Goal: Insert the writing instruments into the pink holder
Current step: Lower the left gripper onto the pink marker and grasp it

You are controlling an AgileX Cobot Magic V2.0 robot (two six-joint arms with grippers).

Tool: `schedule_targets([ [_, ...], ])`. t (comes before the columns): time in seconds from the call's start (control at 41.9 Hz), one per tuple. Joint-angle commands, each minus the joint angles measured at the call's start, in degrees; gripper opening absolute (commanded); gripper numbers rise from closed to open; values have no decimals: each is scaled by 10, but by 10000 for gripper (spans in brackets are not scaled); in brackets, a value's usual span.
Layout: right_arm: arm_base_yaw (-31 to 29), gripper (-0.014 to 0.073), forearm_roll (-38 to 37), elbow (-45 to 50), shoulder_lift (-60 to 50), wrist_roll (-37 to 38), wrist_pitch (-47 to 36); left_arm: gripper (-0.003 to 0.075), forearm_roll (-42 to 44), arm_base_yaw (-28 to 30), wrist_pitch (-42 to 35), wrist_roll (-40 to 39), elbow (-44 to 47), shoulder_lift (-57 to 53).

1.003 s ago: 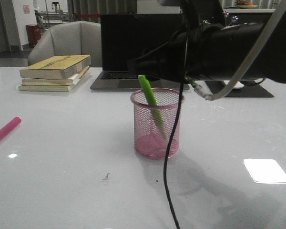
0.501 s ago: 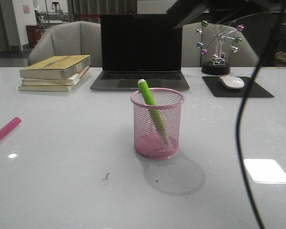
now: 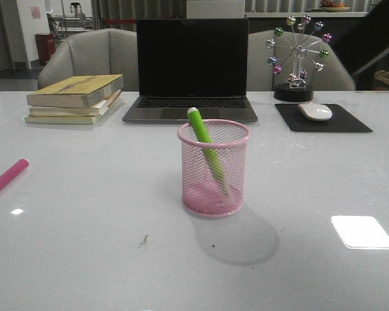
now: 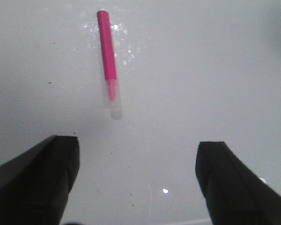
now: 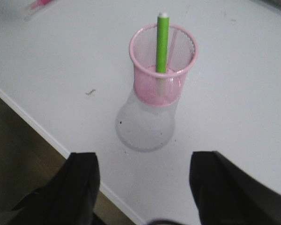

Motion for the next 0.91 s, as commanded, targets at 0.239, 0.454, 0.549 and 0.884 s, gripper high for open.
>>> schedule_targets([
  [0.239,2,517,-5,-16,-6,-4,-15,561,-9,48,-35,-6,-161,229],
  [0.454,2,517,-5,-16,-6,-4,-15,561,-10,48,-30,-6,-249,335],
  [0.549,2,517,-5,-16,-6,-4,-15,561,-10,48,-27,-6,-278,370],
  [0.884,2,517,-5,-16,-6,-4,-15,561,-10,48,-31,-6,-334,445],
])
